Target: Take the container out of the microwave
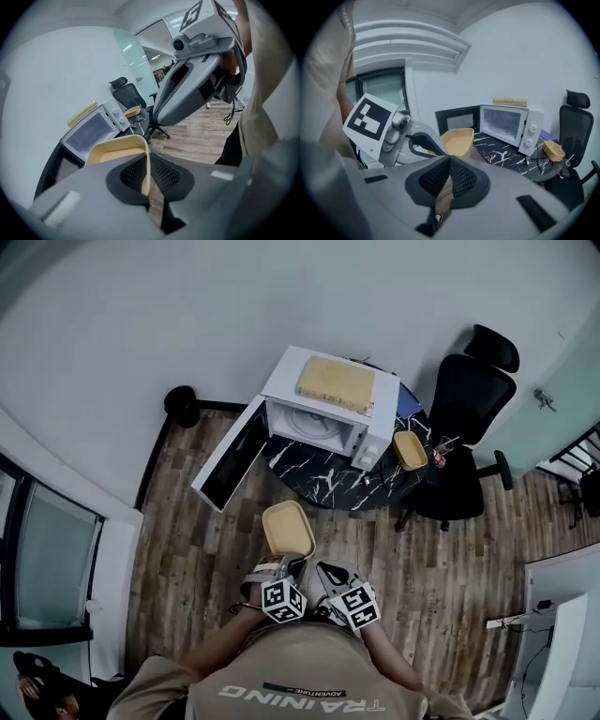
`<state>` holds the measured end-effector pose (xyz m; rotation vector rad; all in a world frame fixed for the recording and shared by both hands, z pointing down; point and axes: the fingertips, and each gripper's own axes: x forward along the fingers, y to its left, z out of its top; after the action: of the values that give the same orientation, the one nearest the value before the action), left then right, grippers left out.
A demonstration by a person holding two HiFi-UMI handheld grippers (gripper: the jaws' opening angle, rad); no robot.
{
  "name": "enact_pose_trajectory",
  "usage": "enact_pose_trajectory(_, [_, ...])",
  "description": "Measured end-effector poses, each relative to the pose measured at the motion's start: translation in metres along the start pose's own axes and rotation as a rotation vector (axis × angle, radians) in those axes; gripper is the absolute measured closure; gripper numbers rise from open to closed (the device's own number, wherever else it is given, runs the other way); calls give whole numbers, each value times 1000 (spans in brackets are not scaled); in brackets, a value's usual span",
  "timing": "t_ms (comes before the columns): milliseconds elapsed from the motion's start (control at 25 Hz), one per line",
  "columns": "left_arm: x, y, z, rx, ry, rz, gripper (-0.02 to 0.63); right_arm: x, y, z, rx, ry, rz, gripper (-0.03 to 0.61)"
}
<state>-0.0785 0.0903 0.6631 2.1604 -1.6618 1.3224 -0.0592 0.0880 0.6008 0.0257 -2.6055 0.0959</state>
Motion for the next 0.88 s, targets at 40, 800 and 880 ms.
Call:
enact_pose_trajectory(40, [-1,1,4,2,1,5,586,-2,-3,1,-7,4,-4,571])
enact_pose_trajectory(800, [9,-1,31,5,-3,-14,586,-16,-30,4,12,-28,-38,572])
enact_pose_trajectory(880, [9,-5,32,-5,-4,-14,586,-20,-29,-4,23,-15,-39,572])
